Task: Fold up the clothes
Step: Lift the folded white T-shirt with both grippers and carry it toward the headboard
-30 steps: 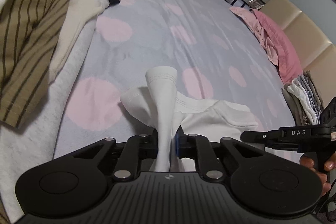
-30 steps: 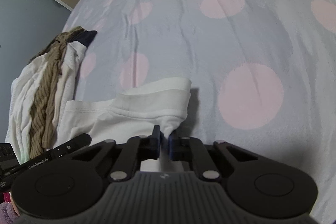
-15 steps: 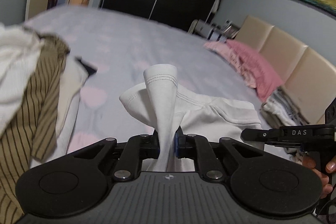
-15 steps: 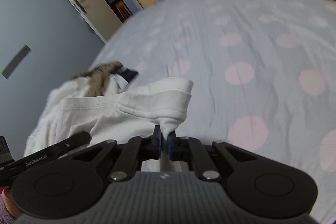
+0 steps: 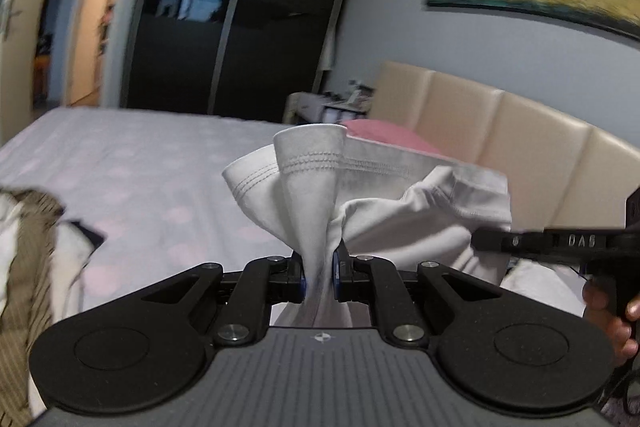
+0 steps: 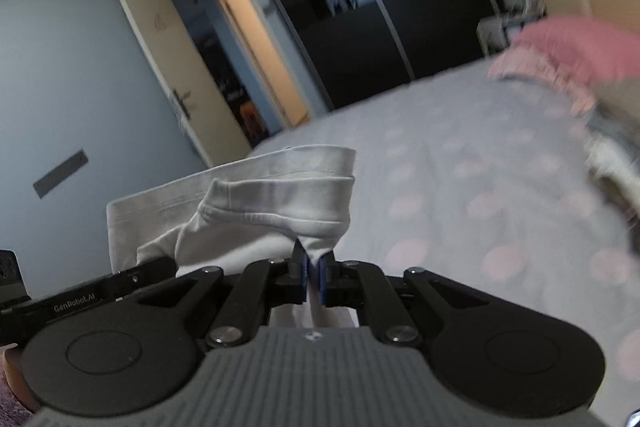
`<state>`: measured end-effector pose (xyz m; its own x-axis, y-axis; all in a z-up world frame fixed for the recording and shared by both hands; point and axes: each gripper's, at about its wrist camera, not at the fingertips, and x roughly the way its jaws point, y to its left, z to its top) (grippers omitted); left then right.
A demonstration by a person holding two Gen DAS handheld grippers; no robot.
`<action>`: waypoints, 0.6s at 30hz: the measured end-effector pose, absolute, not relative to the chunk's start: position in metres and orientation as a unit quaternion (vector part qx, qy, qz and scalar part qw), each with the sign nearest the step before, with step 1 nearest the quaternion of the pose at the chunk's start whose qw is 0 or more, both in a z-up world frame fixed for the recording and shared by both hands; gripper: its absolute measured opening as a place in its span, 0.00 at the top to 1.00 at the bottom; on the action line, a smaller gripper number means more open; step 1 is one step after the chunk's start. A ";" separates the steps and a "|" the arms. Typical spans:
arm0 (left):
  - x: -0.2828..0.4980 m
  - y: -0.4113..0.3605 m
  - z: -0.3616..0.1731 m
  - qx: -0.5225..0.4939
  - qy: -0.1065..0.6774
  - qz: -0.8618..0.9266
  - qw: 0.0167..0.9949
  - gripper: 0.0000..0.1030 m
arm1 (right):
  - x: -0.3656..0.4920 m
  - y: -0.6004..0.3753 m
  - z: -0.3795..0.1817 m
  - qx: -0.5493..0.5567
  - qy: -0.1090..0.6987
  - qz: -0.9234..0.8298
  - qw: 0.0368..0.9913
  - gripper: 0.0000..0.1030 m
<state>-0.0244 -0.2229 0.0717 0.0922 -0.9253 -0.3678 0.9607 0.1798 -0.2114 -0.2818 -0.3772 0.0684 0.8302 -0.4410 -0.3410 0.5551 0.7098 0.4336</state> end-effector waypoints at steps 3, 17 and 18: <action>-0.058 -0.242 0.092 0.056 0.188 -0.668 0.718 0.91 | -0.323 -0.380 0.091 0.246 0.082 -0.295 0.920 0.94; -0.243 -0.353 0.146 0.083 0.124 -0.814 0.561 0.91 | -0.538 -0.398 0.190 0.125 0.062 -0.462 0.876 0.94; -0.258 -0.360 0.145 0.085 0.126 -0.822 0.548 0.91 | -0.554 -0.400 0.195 0.122 0.064 -0.476 0.869 0.94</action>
